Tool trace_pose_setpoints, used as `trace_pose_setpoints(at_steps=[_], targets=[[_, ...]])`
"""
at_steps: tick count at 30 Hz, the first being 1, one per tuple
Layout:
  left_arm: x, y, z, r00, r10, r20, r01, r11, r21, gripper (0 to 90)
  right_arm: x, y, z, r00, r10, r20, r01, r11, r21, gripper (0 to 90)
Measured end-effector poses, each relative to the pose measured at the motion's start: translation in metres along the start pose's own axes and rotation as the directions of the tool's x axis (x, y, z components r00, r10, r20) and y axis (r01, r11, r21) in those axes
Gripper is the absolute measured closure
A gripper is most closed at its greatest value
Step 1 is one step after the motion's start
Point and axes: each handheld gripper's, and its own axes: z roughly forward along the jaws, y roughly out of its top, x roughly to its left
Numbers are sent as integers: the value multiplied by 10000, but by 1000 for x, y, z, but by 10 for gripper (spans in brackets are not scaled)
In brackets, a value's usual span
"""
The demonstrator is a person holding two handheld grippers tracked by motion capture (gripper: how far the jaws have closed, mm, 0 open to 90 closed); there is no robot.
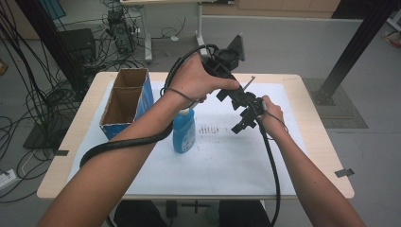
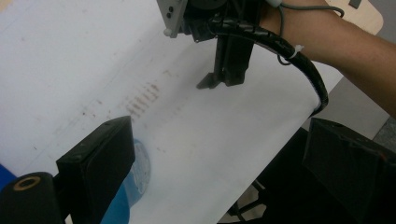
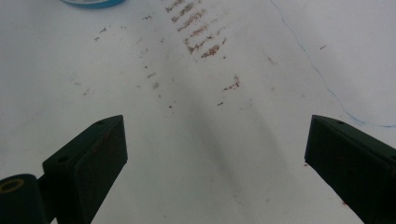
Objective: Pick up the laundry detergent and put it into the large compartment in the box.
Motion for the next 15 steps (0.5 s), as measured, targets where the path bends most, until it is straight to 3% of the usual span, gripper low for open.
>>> trace_pose_setpoints(at_steps=[15], targets=[[-1, 0, 0, 10000, -60, 60, 60, 10000, -39, 91, -2, 0, -1, 9999, 23, 107, -24, 10000, 19, 56]])
